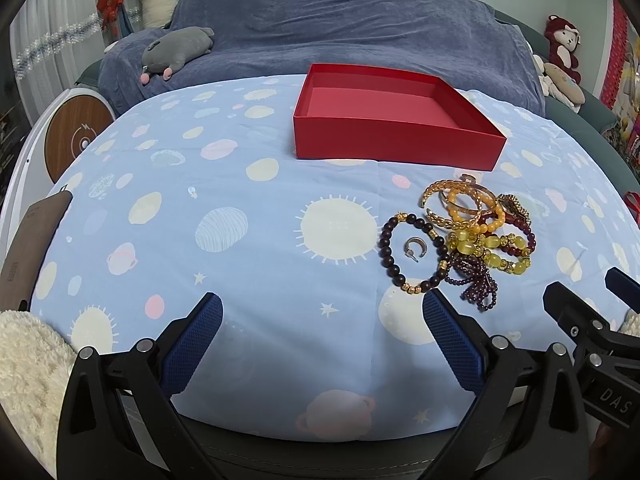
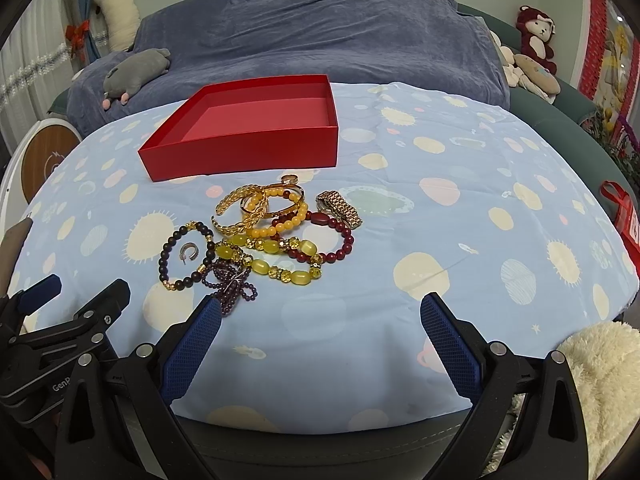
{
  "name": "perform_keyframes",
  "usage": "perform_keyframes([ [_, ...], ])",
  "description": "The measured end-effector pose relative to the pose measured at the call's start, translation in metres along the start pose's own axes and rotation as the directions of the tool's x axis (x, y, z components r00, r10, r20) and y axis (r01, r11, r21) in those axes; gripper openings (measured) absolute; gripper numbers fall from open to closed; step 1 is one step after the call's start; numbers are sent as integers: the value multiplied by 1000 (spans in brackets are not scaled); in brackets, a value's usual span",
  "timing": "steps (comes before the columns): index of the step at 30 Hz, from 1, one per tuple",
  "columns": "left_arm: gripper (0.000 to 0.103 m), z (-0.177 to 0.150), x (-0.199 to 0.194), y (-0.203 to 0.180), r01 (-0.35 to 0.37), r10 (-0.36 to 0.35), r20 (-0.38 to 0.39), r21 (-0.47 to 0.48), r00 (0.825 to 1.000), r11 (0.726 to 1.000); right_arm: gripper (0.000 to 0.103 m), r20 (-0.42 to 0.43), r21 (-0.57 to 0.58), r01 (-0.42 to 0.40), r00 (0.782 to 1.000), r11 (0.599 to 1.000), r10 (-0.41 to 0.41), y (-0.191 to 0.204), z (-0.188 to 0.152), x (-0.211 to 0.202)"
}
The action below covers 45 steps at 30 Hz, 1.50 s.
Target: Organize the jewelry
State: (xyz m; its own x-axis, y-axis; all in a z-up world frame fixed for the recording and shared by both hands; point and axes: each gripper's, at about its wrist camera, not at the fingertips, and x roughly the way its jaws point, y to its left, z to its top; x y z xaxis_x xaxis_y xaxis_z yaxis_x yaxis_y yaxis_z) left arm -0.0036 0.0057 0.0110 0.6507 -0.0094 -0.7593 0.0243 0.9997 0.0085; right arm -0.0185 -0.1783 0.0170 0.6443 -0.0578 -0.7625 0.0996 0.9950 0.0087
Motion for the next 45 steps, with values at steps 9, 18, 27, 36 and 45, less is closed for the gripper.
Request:
perform_keyframes([
  [9, 96, 0, -1, -1, 1, -1, 0, 2, 1000, 1000, 96, 0, 3, 0, 1000, 1000, 0, -1, 0, -1],
  [18, 96, 1, 0, -10, 34, -34, -5, 27, 999, 999, 96, 4, 17, 9, 1000, 1000, -10, -6, 5, -4],
  [27, 96, 9, 4, -15, 54, -53, -40, 24, 998, 998, 96, -31, 20, 23, 999, 1000, -23, -13, 17, -3],
  [36, 96, 22, 19, -28, 74, -71, -103, 26, 992, 997, 96, -75, 54, 41, 997, 998, -37, -38, 31, 9],
  [45, 95, 31, 42, -25, 69, -68, -150, 3, 986, 998, 96, -79, 54, 53, 996, 997, -49, -53, 41, 18],
])
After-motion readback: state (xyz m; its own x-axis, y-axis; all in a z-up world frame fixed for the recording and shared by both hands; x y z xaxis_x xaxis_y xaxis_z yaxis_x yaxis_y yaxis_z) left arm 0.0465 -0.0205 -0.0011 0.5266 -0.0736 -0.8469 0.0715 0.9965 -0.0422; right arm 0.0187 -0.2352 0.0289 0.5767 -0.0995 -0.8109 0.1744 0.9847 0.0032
